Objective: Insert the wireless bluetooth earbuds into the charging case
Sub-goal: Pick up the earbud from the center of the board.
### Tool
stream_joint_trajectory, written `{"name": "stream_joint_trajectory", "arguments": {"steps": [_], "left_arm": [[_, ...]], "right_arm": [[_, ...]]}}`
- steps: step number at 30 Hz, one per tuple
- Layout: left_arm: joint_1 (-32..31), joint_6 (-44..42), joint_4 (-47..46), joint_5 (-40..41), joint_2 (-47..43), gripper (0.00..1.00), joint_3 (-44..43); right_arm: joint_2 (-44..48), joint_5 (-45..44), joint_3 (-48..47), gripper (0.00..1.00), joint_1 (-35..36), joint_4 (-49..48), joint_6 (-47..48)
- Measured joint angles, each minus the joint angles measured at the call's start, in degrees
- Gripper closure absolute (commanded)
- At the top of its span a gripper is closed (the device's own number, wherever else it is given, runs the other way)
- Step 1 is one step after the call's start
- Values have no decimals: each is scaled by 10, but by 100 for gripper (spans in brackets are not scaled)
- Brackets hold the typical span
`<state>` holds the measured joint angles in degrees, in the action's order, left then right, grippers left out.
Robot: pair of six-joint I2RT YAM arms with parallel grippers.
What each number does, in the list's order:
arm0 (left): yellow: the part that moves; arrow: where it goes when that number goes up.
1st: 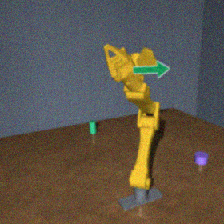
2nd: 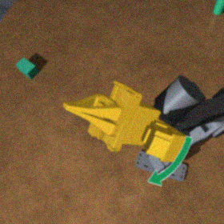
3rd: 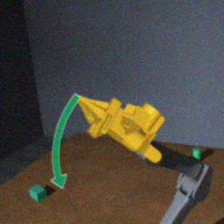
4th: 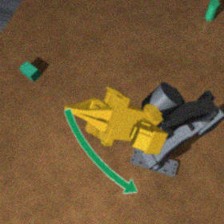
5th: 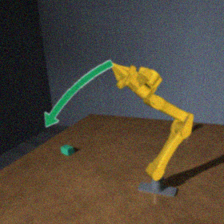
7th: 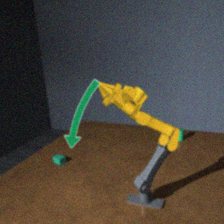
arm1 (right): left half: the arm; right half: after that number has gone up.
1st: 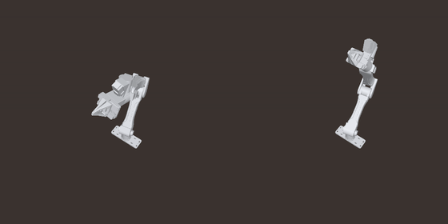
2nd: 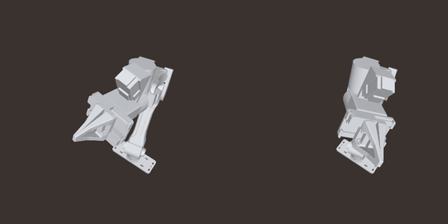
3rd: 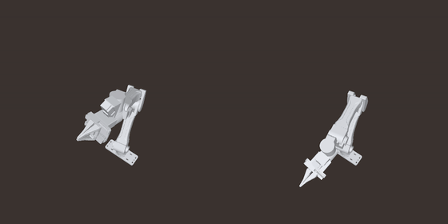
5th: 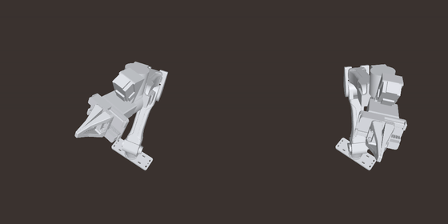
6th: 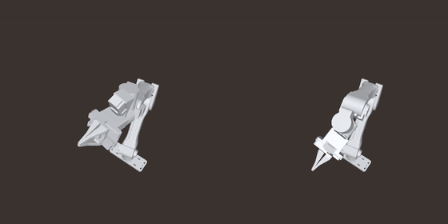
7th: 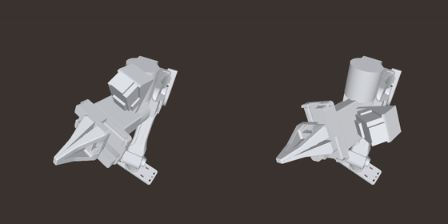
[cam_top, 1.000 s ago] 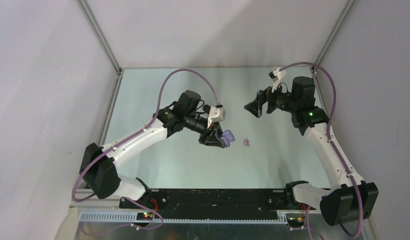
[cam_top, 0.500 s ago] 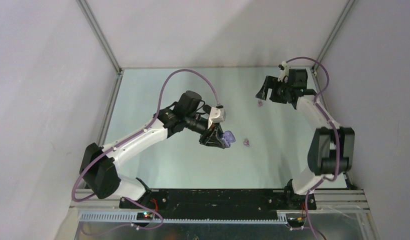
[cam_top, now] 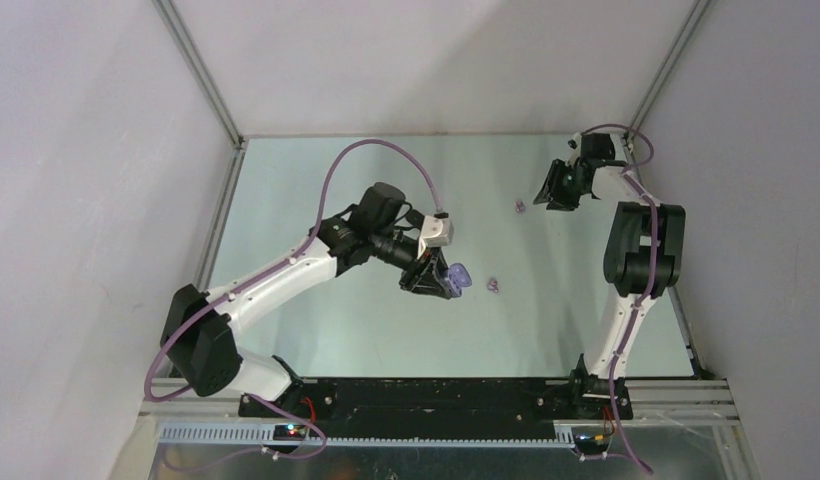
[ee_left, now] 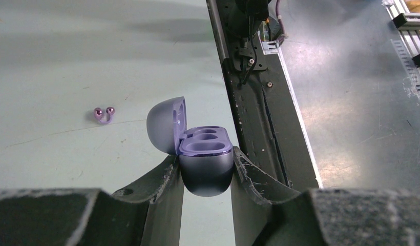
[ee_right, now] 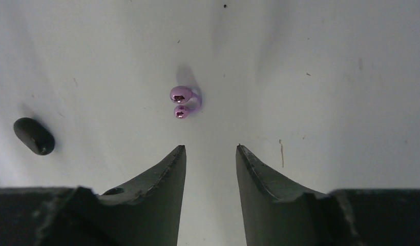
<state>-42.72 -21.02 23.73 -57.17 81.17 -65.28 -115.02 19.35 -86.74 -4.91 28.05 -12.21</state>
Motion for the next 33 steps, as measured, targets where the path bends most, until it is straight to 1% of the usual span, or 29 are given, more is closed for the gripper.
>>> {"name": "stream_joint_trajectory", "arguments": {"steps": [4,9,16,25,33], "left_arm": [[-4,0,4,1,6,100,0],[-7,-1,10,2,7,100,0],[-9,-5,17,6,10,100,-8],[-10,-5,24,9,14,100,-9],[-10,-5,25,10,14,100,-9]], "right_arm": [[-35,-1,-34,63,0,20,2],[-77,0,-75,63,1,37,2],[-116,5,-104,62,3,51,-3],[-140,7,-136,70,16,57,-13],[-149,17,-146,70,22,60,-18]]}}
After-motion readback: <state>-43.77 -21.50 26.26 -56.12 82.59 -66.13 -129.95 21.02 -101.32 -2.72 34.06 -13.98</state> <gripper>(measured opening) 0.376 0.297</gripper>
